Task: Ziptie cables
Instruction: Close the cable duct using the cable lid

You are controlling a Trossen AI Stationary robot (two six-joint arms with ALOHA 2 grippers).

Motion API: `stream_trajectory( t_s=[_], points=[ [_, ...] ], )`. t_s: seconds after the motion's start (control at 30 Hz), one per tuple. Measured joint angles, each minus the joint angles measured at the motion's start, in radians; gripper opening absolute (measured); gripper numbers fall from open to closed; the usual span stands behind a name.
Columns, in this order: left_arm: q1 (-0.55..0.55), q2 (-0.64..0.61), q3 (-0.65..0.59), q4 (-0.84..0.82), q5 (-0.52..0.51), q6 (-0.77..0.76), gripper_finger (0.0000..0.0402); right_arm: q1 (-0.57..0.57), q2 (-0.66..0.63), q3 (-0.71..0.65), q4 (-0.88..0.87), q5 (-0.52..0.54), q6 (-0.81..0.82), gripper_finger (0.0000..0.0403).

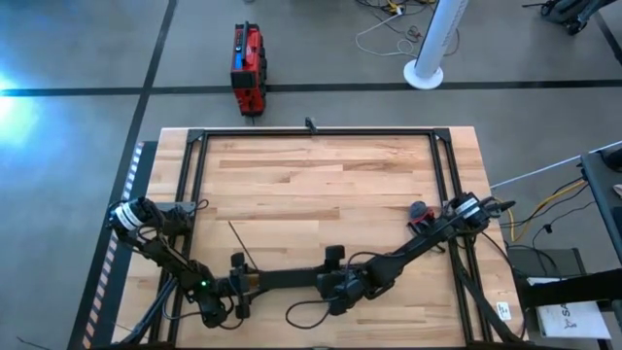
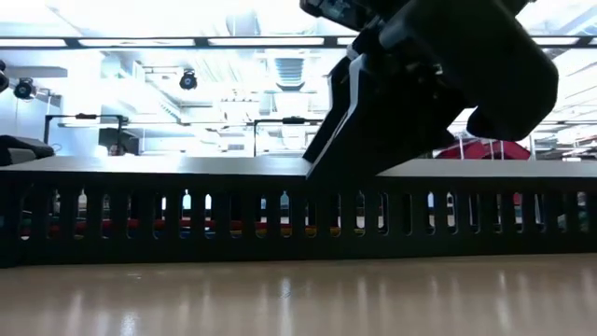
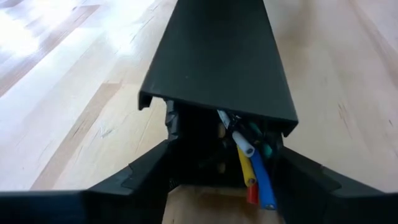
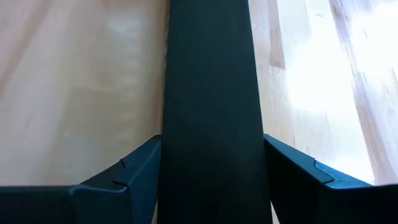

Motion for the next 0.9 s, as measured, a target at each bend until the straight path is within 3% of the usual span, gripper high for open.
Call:
stream_trajectory(
  t_s=[0.4, 0.9],
  points=[
    [0.0, 0.002, 0.0, 0.0, 0.016, 0.014, 0.022, -0.031, -0.002, 0.058, -0.104, -0.007, -0.094, 0.022],
    [0.0, 0.002, 0.0, -0.002, 0.034, 0.038, 0.0211, -0.083, -0.006, 0.058, -0.119, -0.14, -0.098, 0.022]
  ],
)
